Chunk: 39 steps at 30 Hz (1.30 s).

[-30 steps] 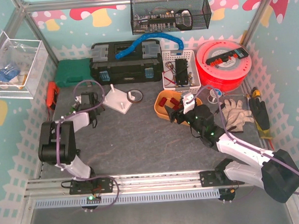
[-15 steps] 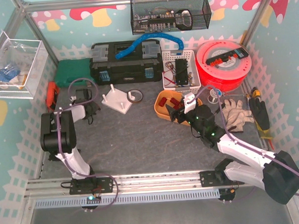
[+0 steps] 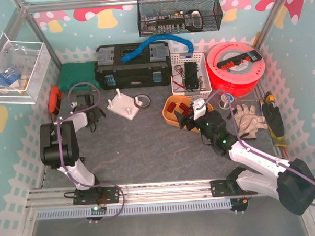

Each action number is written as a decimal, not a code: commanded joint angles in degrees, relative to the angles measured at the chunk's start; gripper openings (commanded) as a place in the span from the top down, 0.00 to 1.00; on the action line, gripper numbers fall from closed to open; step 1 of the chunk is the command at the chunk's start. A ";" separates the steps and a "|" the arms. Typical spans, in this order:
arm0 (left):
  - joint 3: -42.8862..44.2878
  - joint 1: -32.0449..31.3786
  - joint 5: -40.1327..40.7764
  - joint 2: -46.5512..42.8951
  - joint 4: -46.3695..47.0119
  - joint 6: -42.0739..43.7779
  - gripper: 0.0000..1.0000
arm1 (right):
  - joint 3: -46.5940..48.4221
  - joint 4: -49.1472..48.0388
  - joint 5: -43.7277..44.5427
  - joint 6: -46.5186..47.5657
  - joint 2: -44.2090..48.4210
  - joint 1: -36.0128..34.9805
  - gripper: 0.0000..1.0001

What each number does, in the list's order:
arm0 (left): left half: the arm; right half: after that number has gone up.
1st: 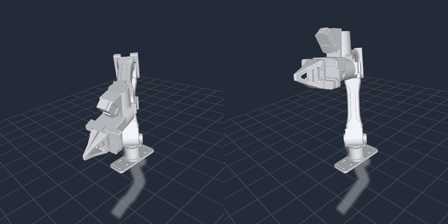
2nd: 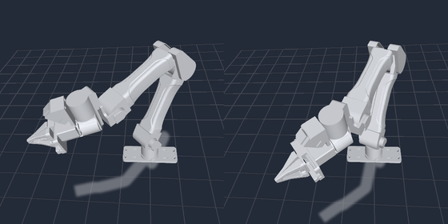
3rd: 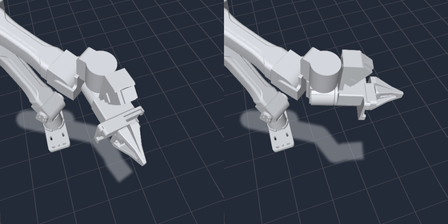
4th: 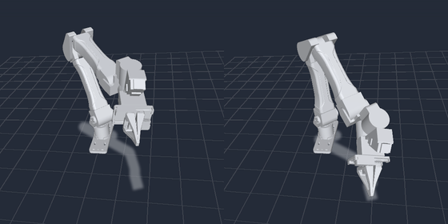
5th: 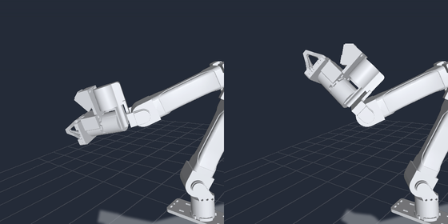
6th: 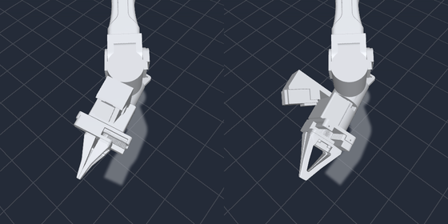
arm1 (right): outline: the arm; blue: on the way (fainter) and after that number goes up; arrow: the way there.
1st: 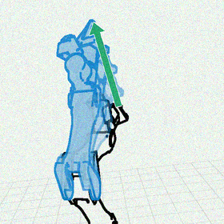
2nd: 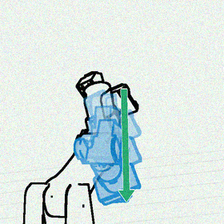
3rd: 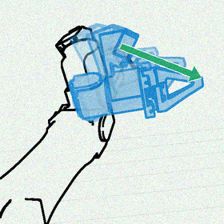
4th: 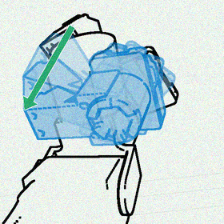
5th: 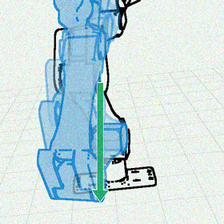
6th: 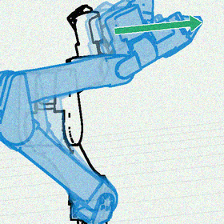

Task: Install the large spring

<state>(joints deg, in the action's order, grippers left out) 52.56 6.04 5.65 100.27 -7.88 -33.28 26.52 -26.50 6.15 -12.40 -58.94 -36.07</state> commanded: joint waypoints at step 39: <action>23.14 -33.68 -8.92 9.62 -5.89 39.46 0.56 | -1.10 -1.84 6.89 -0.96 1.11 -2.44 0.01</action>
<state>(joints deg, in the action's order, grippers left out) 70.63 -28.36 -3.70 106.74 -8.54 5.43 26.22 -25.32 16.84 -13.74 -56.84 -38.26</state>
